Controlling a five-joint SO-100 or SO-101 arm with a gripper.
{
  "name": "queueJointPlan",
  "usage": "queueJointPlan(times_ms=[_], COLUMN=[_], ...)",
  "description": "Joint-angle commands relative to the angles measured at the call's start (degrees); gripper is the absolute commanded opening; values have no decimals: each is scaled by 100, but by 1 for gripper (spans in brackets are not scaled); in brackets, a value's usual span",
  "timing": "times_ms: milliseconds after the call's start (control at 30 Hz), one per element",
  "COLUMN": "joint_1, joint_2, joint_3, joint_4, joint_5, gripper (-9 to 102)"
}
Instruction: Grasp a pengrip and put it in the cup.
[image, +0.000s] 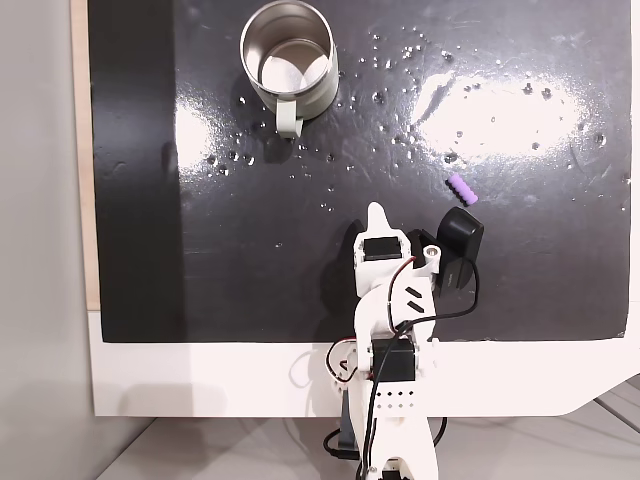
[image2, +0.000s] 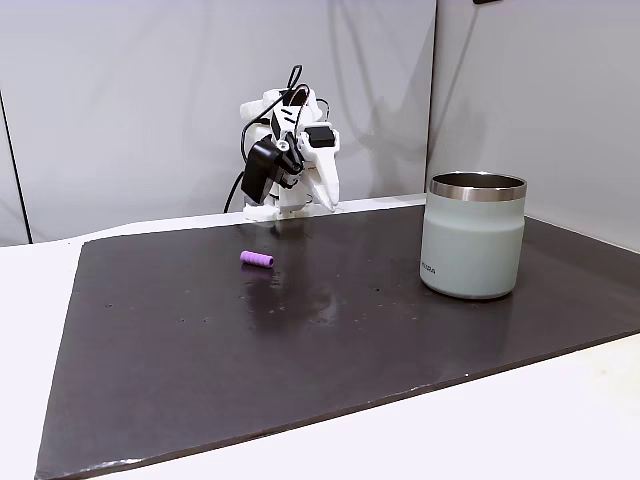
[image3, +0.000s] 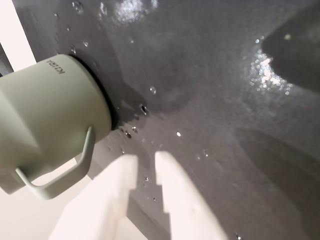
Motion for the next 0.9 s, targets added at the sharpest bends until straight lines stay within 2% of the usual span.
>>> queueJointPlan(times_ms=[0,300,500,667,867], joint_1=[141,141,316,492,888], joint_2=[53,53,-105,-1046,-2988], joint_3=[-44,-88,-738,-1802,-3647], joint_4=[-141,-97,105,431,1090], joint_5=[141,158,167,343,694], gripper=[0,0,0,3,3])
